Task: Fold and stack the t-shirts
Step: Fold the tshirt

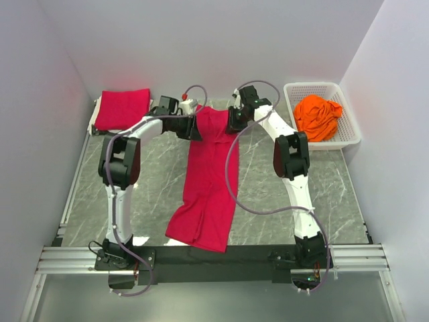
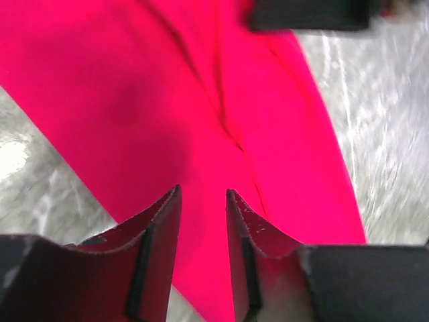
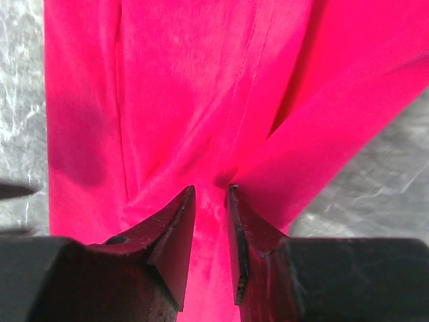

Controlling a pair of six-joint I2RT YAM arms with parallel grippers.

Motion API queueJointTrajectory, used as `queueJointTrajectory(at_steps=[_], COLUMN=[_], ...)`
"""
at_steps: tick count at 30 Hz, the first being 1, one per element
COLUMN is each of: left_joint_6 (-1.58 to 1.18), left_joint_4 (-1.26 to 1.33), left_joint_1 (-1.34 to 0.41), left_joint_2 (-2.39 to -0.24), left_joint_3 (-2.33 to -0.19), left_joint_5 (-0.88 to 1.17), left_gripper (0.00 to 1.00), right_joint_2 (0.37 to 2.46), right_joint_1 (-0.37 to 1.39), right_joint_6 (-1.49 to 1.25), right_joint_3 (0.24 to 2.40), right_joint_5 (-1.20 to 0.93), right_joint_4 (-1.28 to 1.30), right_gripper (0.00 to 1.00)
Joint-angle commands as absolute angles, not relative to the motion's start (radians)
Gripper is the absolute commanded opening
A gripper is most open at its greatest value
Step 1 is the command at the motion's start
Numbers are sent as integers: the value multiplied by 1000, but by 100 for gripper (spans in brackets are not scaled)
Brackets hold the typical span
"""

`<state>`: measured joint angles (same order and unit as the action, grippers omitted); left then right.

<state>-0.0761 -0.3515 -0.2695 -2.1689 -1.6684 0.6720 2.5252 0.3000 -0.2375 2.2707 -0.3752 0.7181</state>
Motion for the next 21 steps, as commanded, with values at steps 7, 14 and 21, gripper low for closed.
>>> queueJointTrajectory(at_steps=[7, 14, 21], left_joint_6=[-333, -434, -514], left_joint_4=[-175, -130, -134], left_joint_1=[-275, -195, -124], left_joint_2=[-2321, -2399, -2487], left_joint_3=[-1802, -1827, -1927], left_joint_5=[634, 511, 466], left_gripper=[35, 31, 31], right_joint_2=[2280, 2250, 2324], right_joint_1=[290, 275, 275], right_joint_6=[-170, -137, -138], right_joint_3=[2131, 2089, 2146], right_joint_5=[-310, -298, -318], right_joint_4=[704, 745, 750], right_gripper=[35, 35, 36])
